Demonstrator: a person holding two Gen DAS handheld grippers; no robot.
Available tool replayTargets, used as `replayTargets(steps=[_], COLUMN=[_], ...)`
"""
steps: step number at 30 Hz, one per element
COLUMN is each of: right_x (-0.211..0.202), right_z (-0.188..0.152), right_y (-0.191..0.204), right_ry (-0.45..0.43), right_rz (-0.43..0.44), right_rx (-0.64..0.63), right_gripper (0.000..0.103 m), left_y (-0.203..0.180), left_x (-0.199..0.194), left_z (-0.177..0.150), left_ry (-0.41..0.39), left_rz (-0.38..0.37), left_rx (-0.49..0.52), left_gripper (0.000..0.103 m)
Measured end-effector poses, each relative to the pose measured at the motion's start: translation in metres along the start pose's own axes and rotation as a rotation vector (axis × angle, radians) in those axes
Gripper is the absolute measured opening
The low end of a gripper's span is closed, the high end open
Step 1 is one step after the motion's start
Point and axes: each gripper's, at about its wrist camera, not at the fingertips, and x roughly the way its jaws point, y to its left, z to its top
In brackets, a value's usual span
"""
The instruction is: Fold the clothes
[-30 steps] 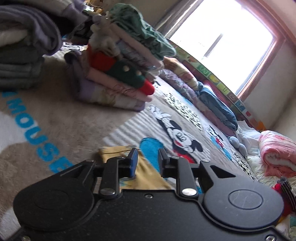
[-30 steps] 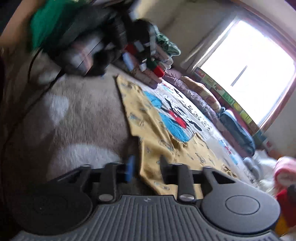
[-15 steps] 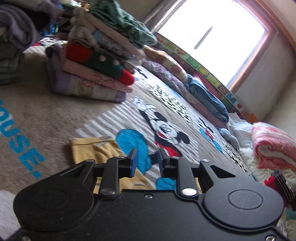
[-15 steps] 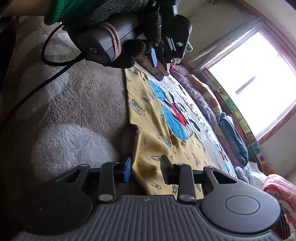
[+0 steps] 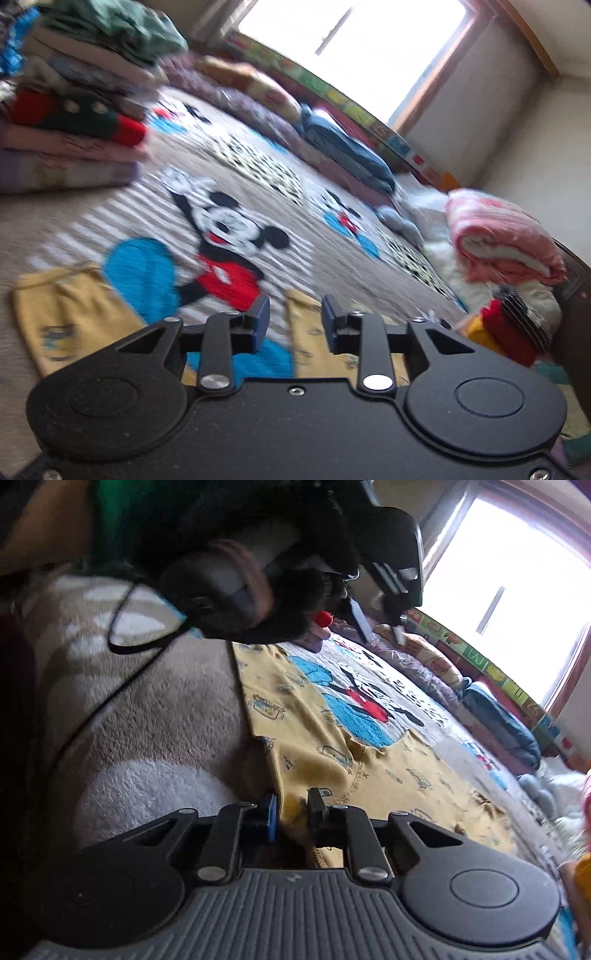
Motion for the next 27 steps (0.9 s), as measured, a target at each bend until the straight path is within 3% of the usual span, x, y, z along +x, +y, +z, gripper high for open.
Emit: replayTargets(steps=[3, 7, 12, 14, 17, 27], right_x=[-0.002, -0.005, -0.004, -0.003, -0.004, -0.026], right_z=[-0.006, -0.007, -0.009, -0.013, -0.019, -0.036], right_y=[-0.007, -0.023, -0.039, -0.05, -0.062, -0.096], right_ry=[-0.015, -0.012, -0.022, -0.027, -0.048, -0.137], right_rz=[0.036, 0.091, 0.15, 0.182, 0.219, 0.288], right_rx=[0.047, 0.156, 0.29, 0.37, 0.463, 0.736], right_gripper=[0.017, 0.017, 0.017, 0.017, 0.016, 0.014], left_y=[-0.012, -0.018, -0.023, -0.024, -0.028, -0.086], left_x=[0.043, 0.105, 0.156, 0.163, 0.166, 0.163], left_z=[0.008, 0.017, 0.013, 0.012, 0.013, 0.015], left_ry=[0.118, 0.235, 0.317, 0.322, 0.318, 0.284], left_rz=[0.022, 0.042, 0.143, 0.161, 0.163, 0.243], left_rx=[0.044, 0.019, 0.081, 0.086, 0.108, 0.271], left_gripper=[0.037, 0.036, 0.035, 0.028, 0.003, 0.0])
